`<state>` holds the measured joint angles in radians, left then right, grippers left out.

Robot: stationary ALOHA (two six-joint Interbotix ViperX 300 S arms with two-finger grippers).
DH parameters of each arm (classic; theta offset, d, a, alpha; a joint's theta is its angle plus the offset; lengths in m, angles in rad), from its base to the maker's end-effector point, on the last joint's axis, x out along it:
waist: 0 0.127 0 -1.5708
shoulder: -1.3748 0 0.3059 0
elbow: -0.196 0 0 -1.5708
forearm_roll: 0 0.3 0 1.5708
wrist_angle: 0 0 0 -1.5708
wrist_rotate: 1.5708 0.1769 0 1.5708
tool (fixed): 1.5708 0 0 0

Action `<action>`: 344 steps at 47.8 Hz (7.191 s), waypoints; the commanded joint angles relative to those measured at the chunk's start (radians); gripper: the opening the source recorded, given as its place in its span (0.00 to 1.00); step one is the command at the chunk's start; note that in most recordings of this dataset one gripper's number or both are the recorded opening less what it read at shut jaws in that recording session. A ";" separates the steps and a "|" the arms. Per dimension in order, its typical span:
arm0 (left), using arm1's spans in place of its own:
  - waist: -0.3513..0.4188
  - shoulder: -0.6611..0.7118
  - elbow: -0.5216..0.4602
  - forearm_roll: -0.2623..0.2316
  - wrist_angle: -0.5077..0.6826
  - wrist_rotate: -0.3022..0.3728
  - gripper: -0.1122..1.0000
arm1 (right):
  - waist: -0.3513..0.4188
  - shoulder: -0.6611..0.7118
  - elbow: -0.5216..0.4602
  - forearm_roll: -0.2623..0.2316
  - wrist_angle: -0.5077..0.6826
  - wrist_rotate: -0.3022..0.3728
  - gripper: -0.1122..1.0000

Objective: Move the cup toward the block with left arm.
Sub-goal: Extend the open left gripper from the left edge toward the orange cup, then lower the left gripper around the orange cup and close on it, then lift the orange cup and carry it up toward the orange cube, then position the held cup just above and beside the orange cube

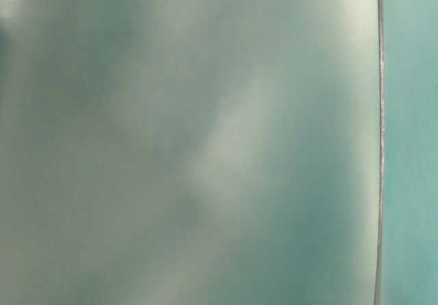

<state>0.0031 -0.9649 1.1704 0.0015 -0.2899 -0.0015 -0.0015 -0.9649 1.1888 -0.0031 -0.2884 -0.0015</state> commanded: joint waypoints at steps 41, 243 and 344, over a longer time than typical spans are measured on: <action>-0.202 0.321 -0.130 0.015 0.018 0.005 0.26 | -0.002 0.003 -0.066 0.000 0.005 0.003 0.10; -0.087 1.572 -1.413 0.017 0.244 0.067 0.66 | 0.000 0.040 -0.055 0.000 0.103 0.006 0.10; 0.028 1.341 -0.897 0.014 -0.086 0.048 0.66 | -0.002 0.040 -0.069 0.000 0.103 -0.003 0.10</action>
<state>0.0368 0.3927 0.3007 0.0169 -0.3666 0.0476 -0.0015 -0.9281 1.1505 -0.0031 -0.1733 -0.0031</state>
